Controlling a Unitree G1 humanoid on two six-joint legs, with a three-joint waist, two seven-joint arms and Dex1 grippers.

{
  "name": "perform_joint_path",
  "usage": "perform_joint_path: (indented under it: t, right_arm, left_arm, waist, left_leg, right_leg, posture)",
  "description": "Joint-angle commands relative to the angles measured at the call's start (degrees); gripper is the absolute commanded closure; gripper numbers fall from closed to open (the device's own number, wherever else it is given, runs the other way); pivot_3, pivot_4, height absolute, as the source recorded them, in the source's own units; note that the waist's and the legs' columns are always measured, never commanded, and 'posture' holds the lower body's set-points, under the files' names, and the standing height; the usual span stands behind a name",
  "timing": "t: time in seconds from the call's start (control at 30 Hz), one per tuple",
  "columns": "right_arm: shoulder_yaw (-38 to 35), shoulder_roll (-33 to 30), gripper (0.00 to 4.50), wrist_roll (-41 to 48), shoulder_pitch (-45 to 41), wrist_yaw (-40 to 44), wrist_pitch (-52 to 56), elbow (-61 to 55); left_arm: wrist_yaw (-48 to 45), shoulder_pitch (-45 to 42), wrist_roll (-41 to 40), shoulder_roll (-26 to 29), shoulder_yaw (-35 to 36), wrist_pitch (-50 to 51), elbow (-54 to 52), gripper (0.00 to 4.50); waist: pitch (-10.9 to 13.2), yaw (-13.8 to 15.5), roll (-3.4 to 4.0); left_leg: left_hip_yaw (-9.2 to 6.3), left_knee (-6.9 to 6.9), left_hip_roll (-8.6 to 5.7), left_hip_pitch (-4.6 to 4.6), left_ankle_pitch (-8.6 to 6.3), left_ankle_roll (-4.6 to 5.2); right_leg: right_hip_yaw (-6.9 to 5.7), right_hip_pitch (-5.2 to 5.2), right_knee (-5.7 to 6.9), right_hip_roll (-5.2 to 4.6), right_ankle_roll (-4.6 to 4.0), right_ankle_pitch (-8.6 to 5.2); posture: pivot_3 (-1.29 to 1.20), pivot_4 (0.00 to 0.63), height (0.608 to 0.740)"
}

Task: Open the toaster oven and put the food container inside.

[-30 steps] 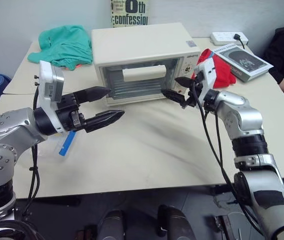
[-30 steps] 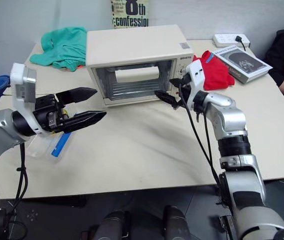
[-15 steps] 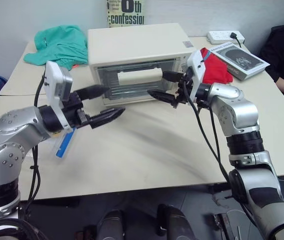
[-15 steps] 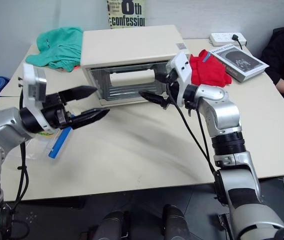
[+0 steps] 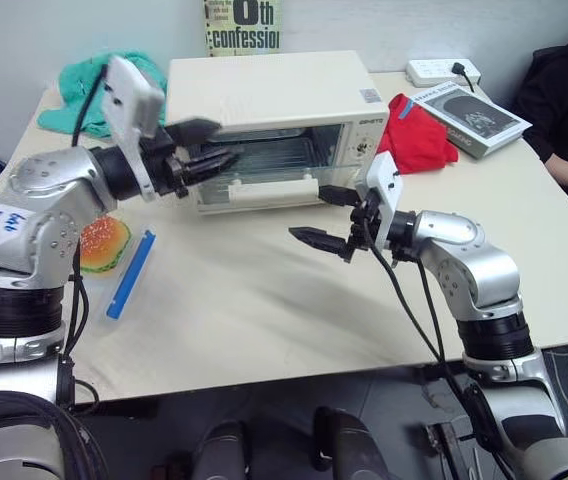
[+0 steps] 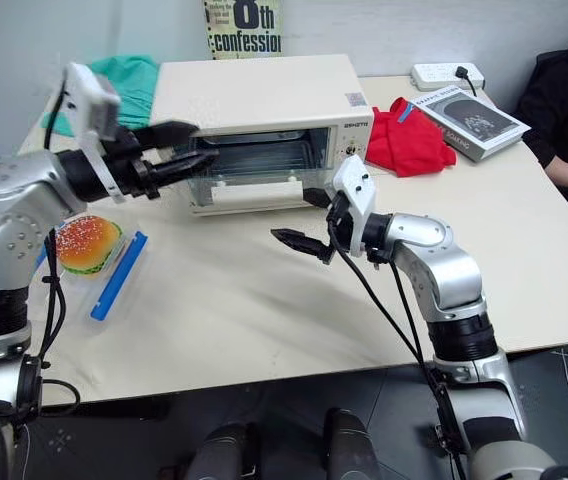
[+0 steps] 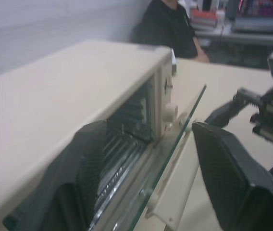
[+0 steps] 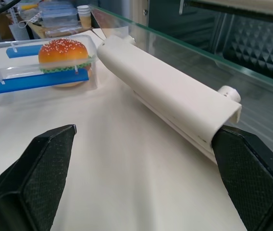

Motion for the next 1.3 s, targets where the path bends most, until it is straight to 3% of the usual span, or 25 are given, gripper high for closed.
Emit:
perform_joint_path:
  t: [0.03,0.2,0.43,0.63,0.73,1.03,1.3]
  right_arm:
    - [-1.3,0.1,0.0,1.2,1.3,-1.6,0.1,-3.5]
    - [-1.1,1.2,0.0,1.7,4.0,-4.2,0.6,-6.0]
    - [-1.0,1.7,0.0,2.3,7.0,-6.2,1.5,-9.3]
    - [-1.9,1.5,0.0,2.8,5.1,-7.2,1.3,-7.5]
    - [-2.2,1.6,0.0,1.7,1.0,-7.1,-0.6,-2.3]
    - [-2.6,4.4,0.0,-1.8,-13.1,-6.1,-10.0,19.8]
    - [-0.8,6.6,0.0,-0.8,-12.6,-2.0,-11.0,15.3]
  left_arm:
    - [-6.6,-3.3,4.9,1.1,-2.1,-6.1,2.4,2.78]
    - [-11.1,-6.1,8.4,-1.2,-3.9,-9.2,7.2,4.41]
    - [-12.9,-7.5,11.9,-3.8,-4.2,-11.1,10.4,4.46]
    - [-14.3,-8.2,2.6,-4.8,2.9,-2.1,7.1,4.46]
    - [-13.2,-6.7,-0.2,-3.8,6.2,1.5,4.9,3.86]
    - [-9.8,2.4,-1.2,1.4,12.6,2.9,-3.9,1.13]
    - [-6.2,3.6,-1.4,1.7,13.1,3.3,-5.4,1.13]
  waist:
    - [0.0,0.0,0.0]
    - [0.0,0.0,0.0]
    - [0.0,0.0,-0.01]
    - [0.0,-0.1,-0.02]
    - [0.0,-0.3,-0.02]
    - [0.0,-0.1,-0.02]
    - [0.0,-0.1,-0.02]
  left_leg:
    - [0.0,0.01,0.0,-0.01,0.0,0.0]
    - [0.0,0.0,0.0,-0.01,-0.01,0.01]
    - [-0.01,0.04,0.0,0.0,-0.01,0.04]
    - [-0.02,0.08,0.0,-0.03,-0.01,0.07]
    - [-0.01,0.08,0.01,0.0,0.0,0.06]
    - [-0.02,0.07,0.01,0.02,0.01,0.06]
    - [-0.08,0.07,-0.04,-0.01,0.0,0.08]
  right_leg:
    - [0.0,-0.01,0.0,0.0,0.0,0.0]
    - [0.0,-0.01,0.01,0.0,0.0,0.0]
    - [0.01,0.0,0.04,0.0,0.01,0.0]
    - [0.02,0.0,0.05,-0.01,0.03,0.01]
    - [0.04,0.0,0.09,-0.01,0.03,0.01]
    - [0.07,-0.01,0.17,-0.02,0.02,0.01]
    - [0.08,0.0,0.18,-0.05,0.02,0.01]
  posture:
    - [0.0,0.15,0.74]
    - [0.0,0.15,0.74]
    - [0.0,0.15,0.74]
    - [0.0,0.15,0.74]
    - [0.0,0.15,0.74]
    - [0.0,0.15,0.74]
    - [0.0,0.15,0.74]
